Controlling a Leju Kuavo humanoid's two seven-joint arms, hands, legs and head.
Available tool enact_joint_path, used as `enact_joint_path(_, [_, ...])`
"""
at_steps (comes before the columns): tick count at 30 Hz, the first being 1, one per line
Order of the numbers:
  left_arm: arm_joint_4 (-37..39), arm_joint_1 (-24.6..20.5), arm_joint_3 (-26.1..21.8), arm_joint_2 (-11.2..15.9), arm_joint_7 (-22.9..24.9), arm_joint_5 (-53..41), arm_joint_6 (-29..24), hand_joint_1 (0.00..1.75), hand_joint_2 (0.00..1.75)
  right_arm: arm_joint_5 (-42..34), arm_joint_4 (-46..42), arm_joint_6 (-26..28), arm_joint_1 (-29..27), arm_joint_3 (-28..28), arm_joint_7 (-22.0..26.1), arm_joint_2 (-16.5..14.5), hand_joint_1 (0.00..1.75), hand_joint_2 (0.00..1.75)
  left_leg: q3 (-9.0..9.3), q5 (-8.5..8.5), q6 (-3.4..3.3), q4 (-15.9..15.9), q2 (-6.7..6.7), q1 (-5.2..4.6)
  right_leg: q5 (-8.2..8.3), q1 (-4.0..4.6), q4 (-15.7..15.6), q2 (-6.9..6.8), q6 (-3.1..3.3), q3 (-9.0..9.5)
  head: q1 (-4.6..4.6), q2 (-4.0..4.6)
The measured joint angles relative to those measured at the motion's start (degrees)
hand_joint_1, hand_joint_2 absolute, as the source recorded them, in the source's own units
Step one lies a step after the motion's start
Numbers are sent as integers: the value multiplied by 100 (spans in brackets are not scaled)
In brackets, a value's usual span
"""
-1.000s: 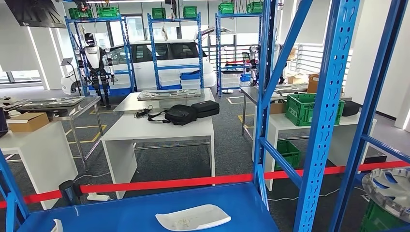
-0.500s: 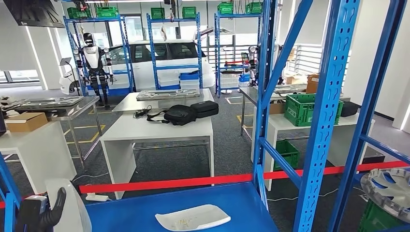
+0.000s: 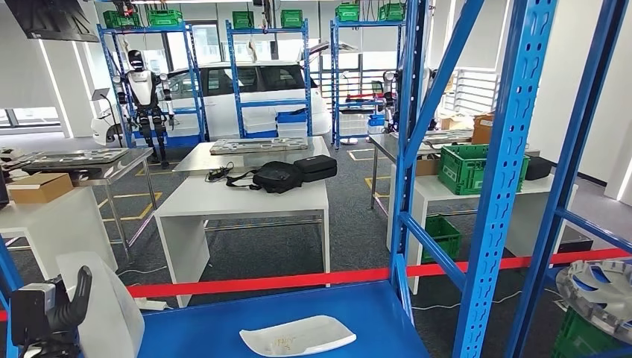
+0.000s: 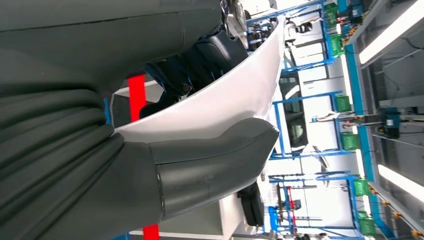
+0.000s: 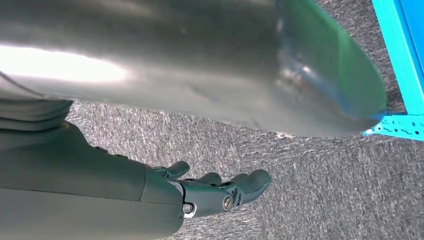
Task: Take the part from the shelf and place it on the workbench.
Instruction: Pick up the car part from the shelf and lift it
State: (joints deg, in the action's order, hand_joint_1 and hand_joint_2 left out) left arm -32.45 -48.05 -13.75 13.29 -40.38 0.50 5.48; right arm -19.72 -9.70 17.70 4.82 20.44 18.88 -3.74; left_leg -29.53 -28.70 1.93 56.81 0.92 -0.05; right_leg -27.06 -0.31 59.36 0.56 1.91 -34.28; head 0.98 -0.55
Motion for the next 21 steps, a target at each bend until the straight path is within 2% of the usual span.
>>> enact_joint_path(5, [-87, 14, 0, -35, 1, 190, 303, 175, 175, 11, 0, 9, 1, 0, -7, -2, 0, 0, -5, -3, -7, 5, 1, -7, 9, -10, -11, 0, -15, 1, 0, 0])
enact_joint_path(10, [-151, 65, 2, -98, 1, 198, 231, 175, 175, 16, 0, 14, -1, 0, -7, -2, 0, 0, -18, -15, -41, 30, 0, -22, 17, -23, -18, 2, -41, 0, 0, 0])
enact_joint_path(14, [-193, 101, 4, -118, 1, 188, 189, 175, 175, 20, 0, 14, -4, 0, -3, -2, 0, 0, -49, -19, -106, 58, 0, -35, 37, -36, -44, 2, -105, 1, -1, 0])
enact_joint_path(16, [-227, 110, 5, -121, 0, 188, 188, 175, 175, 20, 0, 14, -4, 0, 2, -2, 0, 0, -32, 34, -162, -13, -8, -1, 31, -24, -39, -3, -152, -17, -1, 0])
enact_joint_path(18, [-256, 115, 7, -126, -1, 188, 188, 175, 175, 25, 0, 14, -1, 0, 11, -2, 0, 0, -2, 97, -213, -87, -35, 40, -157, -9, 276, -13, -185, -176, 7, 0])
enact_joint_path(20, [-262, 137, 9, -137, 1, 188, 188, 175, 175, 29, 0, 13, -7, 0, 17, -2, 0, 0, -5, 113, -228, -87, -54, 42, -488, -16, 972, -20, -203, -519, 15, 0])
enact_joint_path(21, [-262, 161, 10, -146, 1, 188, 188, 175, 175, 29, 0, 11, -15, 0, 18, -2, 0, 0, -9, 108, -225, -80, -56, 42, -593, -22, 1310, -20, -213, -697, 16, 0])
